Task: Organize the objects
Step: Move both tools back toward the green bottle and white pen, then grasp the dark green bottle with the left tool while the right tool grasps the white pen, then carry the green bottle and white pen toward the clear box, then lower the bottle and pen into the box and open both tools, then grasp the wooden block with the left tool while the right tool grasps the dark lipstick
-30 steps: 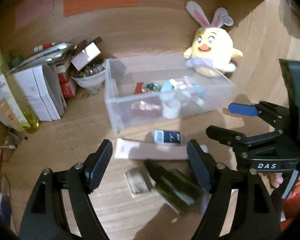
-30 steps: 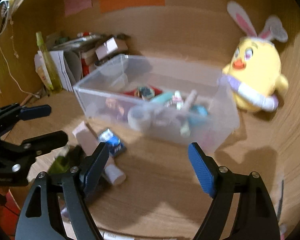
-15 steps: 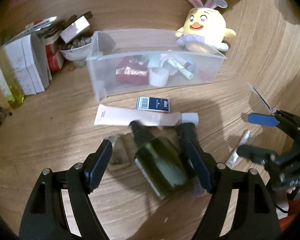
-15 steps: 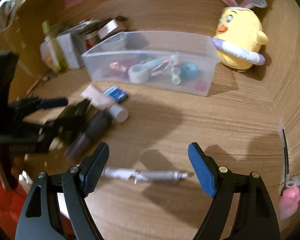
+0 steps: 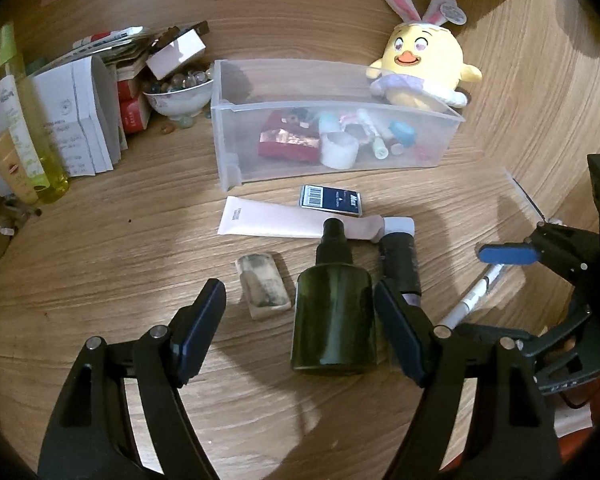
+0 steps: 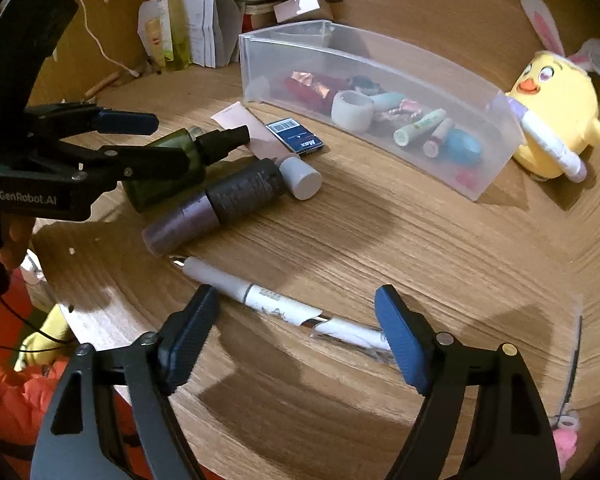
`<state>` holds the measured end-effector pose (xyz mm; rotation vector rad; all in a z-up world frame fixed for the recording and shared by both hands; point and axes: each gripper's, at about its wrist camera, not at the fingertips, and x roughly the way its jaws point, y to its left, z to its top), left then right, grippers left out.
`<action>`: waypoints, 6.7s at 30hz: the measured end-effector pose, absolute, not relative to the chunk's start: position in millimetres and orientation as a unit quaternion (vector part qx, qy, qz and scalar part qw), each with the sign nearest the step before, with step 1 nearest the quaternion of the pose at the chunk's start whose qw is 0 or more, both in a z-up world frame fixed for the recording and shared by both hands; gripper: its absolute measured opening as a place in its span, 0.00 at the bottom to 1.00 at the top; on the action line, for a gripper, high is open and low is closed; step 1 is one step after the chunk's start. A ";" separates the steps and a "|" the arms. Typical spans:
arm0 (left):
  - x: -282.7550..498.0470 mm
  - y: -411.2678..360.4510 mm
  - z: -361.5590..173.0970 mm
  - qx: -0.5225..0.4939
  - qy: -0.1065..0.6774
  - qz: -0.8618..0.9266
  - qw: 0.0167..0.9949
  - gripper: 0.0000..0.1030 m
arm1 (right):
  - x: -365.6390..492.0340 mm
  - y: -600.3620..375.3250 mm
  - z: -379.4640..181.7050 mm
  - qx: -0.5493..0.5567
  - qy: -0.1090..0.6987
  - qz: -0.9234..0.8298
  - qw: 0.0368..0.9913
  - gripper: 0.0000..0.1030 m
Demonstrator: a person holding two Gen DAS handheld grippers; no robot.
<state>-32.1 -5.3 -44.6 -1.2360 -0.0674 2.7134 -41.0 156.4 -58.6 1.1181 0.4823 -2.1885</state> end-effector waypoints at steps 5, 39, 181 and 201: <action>-36.3 -0.5 -46.4 -0.421 -0.030 0.901 0.105 0.62 | -34.2 167.0 -58.8 0.424 0.168 -0.831 0.318 0.48; -38.9 1.8 -24.1 -0.382 -0.062 0.915 0.111 0.40 | -50.5 212.0 -14.4 0.374 0.075 -0.892 0.243 0.10; -52.0 -31.9 -65.3 -0.448 0.004 0.892 0.061 0.72 | -66.6 124.5 -59.8 0.435 0.080 -0.855 0.271 0.78; -48.0 -29.4 -52.3 -0.421 -0.016 0.904 0.073 0.43 | -75.0 143.0 -54.8 0.422 0.048 -0.864 0.270 0.23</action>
